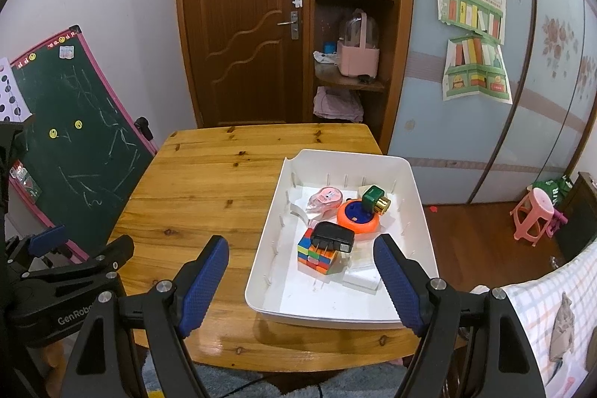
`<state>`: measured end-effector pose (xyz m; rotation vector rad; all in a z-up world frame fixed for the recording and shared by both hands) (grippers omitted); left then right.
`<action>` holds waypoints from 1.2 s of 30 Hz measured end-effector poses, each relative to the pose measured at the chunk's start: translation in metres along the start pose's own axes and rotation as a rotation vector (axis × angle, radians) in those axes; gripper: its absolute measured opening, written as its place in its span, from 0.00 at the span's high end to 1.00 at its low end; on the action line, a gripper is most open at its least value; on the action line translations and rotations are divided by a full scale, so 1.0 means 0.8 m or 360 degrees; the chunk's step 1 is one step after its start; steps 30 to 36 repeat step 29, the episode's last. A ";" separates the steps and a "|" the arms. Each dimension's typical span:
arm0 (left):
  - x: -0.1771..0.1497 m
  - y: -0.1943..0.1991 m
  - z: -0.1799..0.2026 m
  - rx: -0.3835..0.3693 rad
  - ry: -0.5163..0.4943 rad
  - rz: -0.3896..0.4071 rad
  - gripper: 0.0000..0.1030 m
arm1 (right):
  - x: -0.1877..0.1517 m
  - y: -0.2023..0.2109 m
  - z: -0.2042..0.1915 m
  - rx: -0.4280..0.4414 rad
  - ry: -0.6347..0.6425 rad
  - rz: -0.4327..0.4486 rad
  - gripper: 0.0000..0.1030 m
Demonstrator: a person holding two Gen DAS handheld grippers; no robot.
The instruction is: Organize rigid objects
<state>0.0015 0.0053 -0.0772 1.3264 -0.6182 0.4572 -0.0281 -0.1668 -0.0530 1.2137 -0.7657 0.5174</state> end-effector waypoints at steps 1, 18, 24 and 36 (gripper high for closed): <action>0.000 0.000 0.000 0.0001 0.0000 0.0000 0.07 | 0.000 0.000 0.000 0.0002 -0.0002 -0.0003 0.22; -0.006 -0.002 0.003 -0.0004 -0.0002 -0.0011 0.07 | -0.004 -0.004 -0.003 0.0017 -0.0009 -0.0020 0.22; -0.007 -0.004 0.003 -0.0005 -0.0002 -0.0016 0.07 | -0.007 -0.008 -0.006 0.0020 -0.0007 -0.0035 0.22; -0.013 -0.007 0.003 -0.0011 -0.0003 -0.0031 0.07 | -0.008 -0.013 -0.005 0.0023 -0.0013 -0.0050 0.22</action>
Point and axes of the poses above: each gripper's, at about its wrist camera, not at the fingertips, and y roughly against the way its jaws point, z to its right, x to its top, the point moved 10 cm from there along -y, roughly the way its jaws point, and after that the axes turned 12 degrees about -x, right-handed, at the moved point
